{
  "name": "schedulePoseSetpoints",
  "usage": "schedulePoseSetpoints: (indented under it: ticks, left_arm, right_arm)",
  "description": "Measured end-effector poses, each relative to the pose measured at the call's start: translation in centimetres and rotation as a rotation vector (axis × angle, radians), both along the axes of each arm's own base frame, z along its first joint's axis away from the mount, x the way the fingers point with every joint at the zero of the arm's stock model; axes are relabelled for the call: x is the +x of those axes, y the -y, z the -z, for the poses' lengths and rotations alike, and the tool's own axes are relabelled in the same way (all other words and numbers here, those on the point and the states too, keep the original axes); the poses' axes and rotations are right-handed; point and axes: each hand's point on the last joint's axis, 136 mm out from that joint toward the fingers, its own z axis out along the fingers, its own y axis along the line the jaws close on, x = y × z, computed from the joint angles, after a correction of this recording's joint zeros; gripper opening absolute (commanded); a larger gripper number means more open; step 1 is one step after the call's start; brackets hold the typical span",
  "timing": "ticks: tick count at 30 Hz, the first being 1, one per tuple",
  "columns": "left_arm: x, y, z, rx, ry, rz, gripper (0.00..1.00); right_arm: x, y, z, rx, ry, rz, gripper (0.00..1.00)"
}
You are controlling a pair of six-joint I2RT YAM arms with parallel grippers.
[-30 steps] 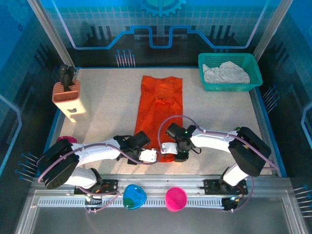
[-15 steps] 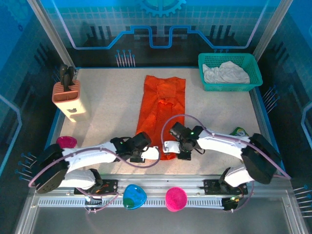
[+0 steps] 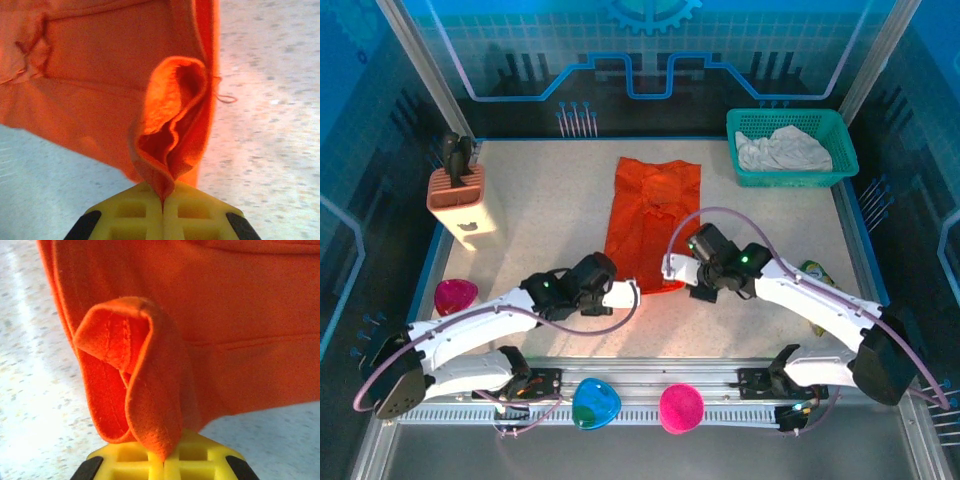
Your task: Fold and stack the t-shirts
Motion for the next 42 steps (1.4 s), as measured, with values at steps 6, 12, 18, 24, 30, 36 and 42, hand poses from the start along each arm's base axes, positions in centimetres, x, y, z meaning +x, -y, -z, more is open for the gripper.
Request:
schedulePoseSetpoints:
  ticks: [6,12,18,24,30,36,42]
  left_arm:
    - [5.3,-0.2,-2.3,-0.043,0.045,-0.045,0.00]
    - [9.8,0.5,-1.7,-0.039,0.045,-0.032,0.00]
    - [13.4,0.8,-0.3,-0.020,0.043,-0.016,0.00]
    - [16.4,1.3,1.1,-0.001,0.056,-0.003,0.00]
    - [18.0,1.6,3.4,0.006,0.053,-0.006,0.00]
    - [19.5,2.1,4.6,-0.005,0.082,-0.016,0.20]
    - [21.6,2.6,3.0,-0.048,0.188,-0.054,0.63]
  right_arm:
    - [4.7,0.8,-0.9,0.006,0.037,0.107,0.00]
    - [8.2,2.0,1.1,-0.030,0.026,0.188,0.00]
    - [11.0,2.3,2.8,-0.051,0.041,0.231,0.00]
    - [13.9,2.4,4.3,-0.069,0.062,0.258,0.00]
    - [16.0,2.6,5.6,-0.085,0.073,0.285,0.00]
    - [17.2,3.0,7.1,-0.108,0.071,0.326,0.02]
    - [18.0,3.7,7.7,-0.114,0.084,0.407,0.23]
